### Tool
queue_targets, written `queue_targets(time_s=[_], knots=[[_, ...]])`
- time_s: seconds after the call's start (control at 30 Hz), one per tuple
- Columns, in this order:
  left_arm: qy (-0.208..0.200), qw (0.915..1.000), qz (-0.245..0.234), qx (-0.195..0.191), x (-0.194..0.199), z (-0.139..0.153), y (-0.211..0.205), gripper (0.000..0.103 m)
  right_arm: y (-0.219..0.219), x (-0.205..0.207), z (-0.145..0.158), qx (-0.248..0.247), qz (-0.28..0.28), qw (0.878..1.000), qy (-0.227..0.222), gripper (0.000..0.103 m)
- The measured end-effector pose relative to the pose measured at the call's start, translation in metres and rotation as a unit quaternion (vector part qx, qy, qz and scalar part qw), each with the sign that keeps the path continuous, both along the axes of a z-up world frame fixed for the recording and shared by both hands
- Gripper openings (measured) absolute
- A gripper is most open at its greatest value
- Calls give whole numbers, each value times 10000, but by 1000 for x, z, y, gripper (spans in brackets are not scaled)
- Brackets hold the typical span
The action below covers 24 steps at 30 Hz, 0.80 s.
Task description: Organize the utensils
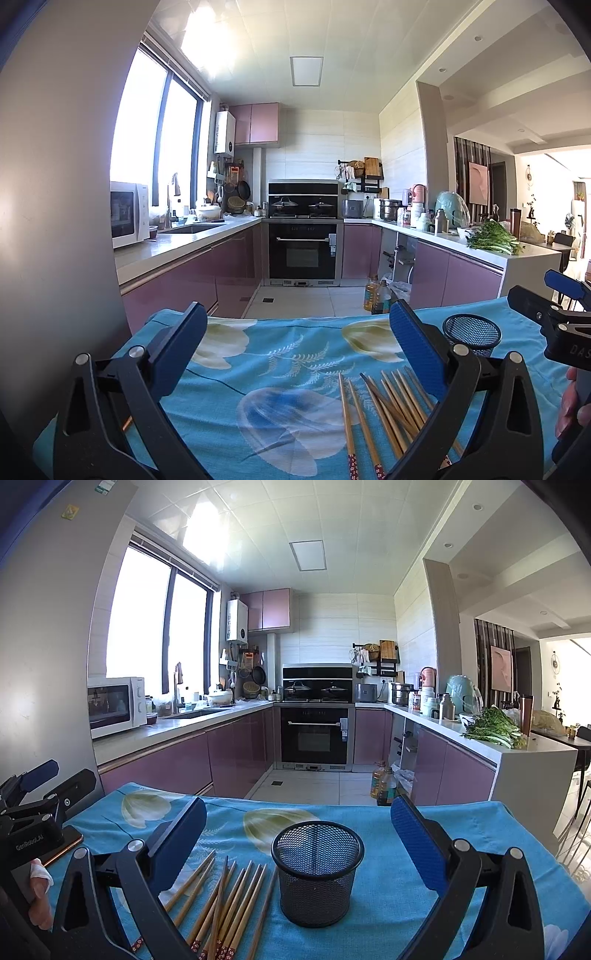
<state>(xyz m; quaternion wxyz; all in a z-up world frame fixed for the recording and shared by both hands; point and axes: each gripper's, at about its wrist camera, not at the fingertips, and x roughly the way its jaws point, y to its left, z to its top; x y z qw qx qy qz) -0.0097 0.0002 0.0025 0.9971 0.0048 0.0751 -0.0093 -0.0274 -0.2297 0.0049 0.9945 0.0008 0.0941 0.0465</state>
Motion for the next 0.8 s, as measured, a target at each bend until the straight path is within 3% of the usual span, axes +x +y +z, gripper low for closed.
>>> queue_targets(time_s=[0.8], knots=[[-33, 10000, -4, -24, -2, 5, -1, 97, 5, 1, -4, 23, -25, 10000, -20, 97]])
